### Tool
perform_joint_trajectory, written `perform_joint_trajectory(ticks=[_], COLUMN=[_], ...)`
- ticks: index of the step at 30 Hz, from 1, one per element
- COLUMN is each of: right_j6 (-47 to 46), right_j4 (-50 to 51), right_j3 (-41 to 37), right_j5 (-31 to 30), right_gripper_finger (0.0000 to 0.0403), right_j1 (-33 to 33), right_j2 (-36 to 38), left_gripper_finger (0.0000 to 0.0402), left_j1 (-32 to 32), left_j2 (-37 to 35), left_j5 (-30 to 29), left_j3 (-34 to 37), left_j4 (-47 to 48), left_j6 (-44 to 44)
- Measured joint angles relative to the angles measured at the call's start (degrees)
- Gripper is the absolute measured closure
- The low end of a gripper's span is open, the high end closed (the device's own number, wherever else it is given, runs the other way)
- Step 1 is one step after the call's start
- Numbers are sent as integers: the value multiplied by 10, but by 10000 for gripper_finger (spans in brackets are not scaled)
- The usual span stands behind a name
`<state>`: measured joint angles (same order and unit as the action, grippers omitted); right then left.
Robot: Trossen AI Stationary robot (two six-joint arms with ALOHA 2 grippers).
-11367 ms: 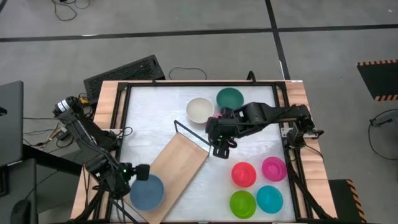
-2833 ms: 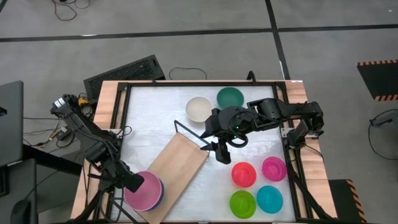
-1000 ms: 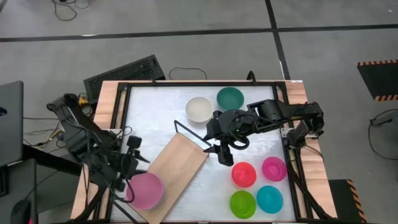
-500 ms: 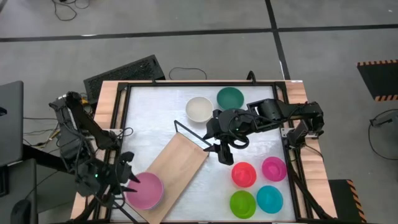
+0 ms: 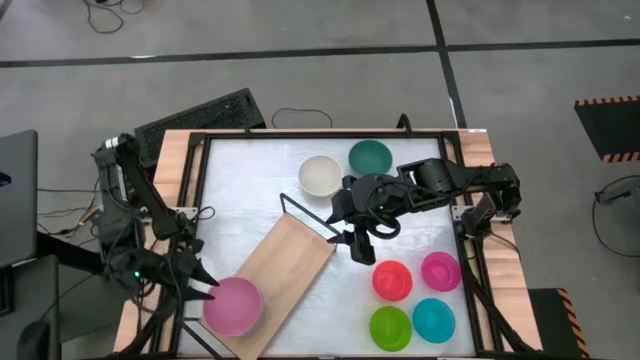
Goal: Place and stack bowls onto a shelf
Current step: Stack the big pink bowl on the big blue bowl on the shelf
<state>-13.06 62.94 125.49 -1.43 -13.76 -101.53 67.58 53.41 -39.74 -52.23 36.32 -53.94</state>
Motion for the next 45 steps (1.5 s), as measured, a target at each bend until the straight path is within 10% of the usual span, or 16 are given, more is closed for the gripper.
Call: perform_joint_trajectory(ticks=[19, 45], right_j6=[-5, -5], right_j4=[0, 0], right_j3=[0, 0], right_j5=[0, -1], right_gripper_finger=[178, 178], right_j1=[2, 4], right_j2=[0, 0], left_gripper_finger=[267, 267], left_j1=[17, 19], left_j2=[-43, -8], left_j5=[9, 4], left_j3=[185, 188], left_j4=[-194, -189], left_j6=[18, 14])
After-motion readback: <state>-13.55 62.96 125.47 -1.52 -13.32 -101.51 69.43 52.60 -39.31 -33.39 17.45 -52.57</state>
